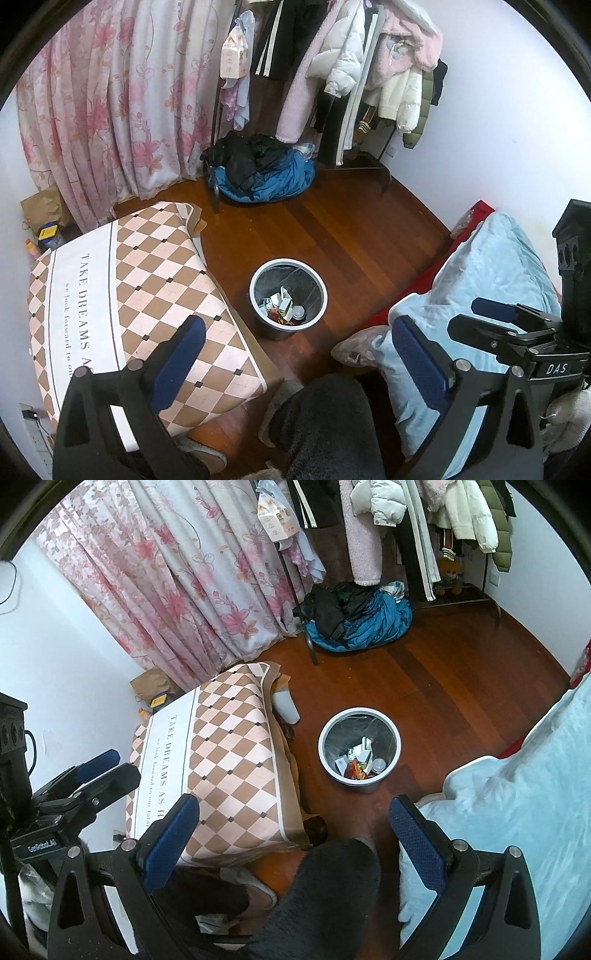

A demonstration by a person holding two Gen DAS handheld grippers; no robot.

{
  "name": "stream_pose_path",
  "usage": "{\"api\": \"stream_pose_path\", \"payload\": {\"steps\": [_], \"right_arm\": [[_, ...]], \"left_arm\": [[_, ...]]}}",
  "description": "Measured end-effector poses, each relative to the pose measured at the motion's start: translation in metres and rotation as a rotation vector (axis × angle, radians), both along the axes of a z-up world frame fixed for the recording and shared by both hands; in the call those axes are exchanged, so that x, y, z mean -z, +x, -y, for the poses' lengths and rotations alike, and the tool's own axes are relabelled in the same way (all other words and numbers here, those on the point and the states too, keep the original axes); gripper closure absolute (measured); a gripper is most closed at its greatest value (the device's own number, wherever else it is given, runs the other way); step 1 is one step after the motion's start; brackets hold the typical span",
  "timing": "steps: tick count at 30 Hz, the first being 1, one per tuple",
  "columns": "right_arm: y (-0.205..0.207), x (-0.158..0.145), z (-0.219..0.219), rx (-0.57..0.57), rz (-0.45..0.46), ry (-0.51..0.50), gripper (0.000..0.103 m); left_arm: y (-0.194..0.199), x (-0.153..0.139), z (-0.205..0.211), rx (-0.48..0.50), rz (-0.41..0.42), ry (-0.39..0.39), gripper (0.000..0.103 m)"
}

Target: Collect trash

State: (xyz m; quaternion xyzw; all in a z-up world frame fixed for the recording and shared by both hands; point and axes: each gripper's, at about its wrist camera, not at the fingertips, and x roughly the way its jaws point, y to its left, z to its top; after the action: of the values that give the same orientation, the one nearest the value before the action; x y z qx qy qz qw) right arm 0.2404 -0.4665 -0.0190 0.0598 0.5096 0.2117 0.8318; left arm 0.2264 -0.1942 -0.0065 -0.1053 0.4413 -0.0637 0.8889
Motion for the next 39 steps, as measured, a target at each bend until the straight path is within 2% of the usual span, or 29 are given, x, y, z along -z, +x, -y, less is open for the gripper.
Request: {"api": "stream_pose_path", "payload": {"steps": [39], "right_arm": [[0.0022, -0.004, 0.006, -0.011, 0.0, -0.019, 0.0]], "left_arm": [[0.0058, -0.002, -0.0003, -0.014, -0.003, -0.007, 0.0]]}}
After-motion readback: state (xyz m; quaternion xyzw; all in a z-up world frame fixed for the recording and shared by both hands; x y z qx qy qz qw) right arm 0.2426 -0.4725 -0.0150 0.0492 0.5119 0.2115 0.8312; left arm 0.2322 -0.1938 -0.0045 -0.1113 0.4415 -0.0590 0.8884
